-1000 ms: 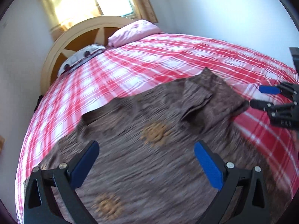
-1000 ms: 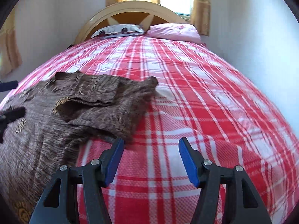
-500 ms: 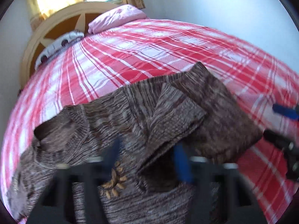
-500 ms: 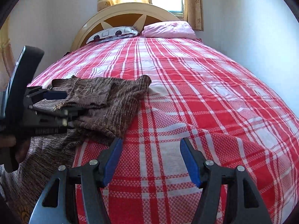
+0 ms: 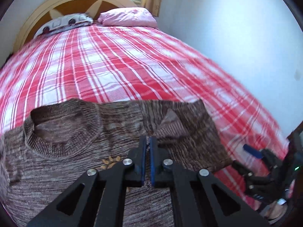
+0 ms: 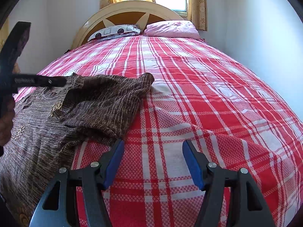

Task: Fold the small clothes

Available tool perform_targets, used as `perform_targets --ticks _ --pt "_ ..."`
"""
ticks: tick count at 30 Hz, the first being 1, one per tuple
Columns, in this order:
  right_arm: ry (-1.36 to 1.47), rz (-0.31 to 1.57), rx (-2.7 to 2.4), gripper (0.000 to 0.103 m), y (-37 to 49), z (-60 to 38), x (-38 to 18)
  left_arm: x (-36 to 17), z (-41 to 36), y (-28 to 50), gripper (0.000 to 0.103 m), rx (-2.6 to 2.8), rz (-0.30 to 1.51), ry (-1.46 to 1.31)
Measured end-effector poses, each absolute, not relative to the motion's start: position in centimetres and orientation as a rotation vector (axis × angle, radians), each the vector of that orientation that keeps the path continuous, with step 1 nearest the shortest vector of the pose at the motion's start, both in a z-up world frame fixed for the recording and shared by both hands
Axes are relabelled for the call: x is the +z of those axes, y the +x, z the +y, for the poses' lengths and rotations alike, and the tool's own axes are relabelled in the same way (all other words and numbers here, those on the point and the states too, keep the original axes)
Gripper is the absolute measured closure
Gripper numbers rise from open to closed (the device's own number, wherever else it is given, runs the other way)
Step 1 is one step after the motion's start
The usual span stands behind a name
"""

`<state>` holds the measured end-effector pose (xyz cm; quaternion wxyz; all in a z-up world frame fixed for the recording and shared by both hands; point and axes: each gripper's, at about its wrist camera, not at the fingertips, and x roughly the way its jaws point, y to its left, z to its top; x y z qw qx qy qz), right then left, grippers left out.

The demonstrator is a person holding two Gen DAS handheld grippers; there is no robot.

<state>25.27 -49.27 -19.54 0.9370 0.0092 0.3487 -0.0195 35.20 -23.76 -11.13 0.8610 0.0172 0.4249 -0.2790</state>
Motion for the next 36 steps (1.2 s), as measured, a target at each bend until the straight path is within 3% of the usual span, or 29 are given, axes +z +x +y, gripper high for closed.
perform_targets --ticks 5,6,7,8,9,10,15,17,20,22,24,36 --pt "0.002 0.722 -0.052 0.038 25.4 -49.0 -19.7 -11.6 -22.7 35.1 0.098 -0.602 0.898 0.028" --pt "-0.005 0.722 -0.056 0.038 25.4 -48.9 -19.7 -12.0 -23.0 34.8 0.089 -0.607 0.905 0.04" --pt "-0.007 0.719 -0.056 0.038 25.4 -49.0 -19.6 -12.5 -23.5 34.5 0.07 -0.619 0.92 0.05" --pt "-0.007 0.715 -0.056 0.038 25.3 -49.0 -19.6 -12.7 -23.8 34.3 0.057 -0.62 0.921 0.059" --pt "-0.006 0.713 -0.055 0.038 25.3 -49.0 -19.5 -12.9 -24.2 33.8 0.034 -0.613 0.903 0.079" --pt "-0.004 0.713 -0.055 0.038 25.3 -49.0 -19.5 -12.9 -24.8 33.3 0.024 -0.607 0.872 0.106" --pt "-0.005 0.715 -0.052 0.038 25.3 -49.1 -19.5 -14.8 -28.5 33.4 0.025 -0.588 0.857 0.283" --pt "0.0 0.716 -0.049 0.038 25.3 -49.2 -19.5 -15.7 -29.0 34.1 0.031 -0.571 0.869 0.313" --pt "0.006 0.721 -0.045 0.038 25.3 -49.2 -19.6 -16.2 -29.0 35.0 0.046 -0.603 0.894 0.271" --pt "0.005 0.726 -0.045 0.038 25.4 -49.2 -19.7 -16.3 -28.9 35.1 0.076 -0.653 0.915 0.233" --pt "0.003 0.73 -0.045 0.038 25.5 -49.1 -19.7 -16.0 -29.0 34.9 0.087 -0.664 0.91 0.228" --pt "0.002 0.722 -0.043 0.038 25.5 -49.1 -19.8 -12.9 -24.4 35.8 0.093 -0.696 0.924 0.0"
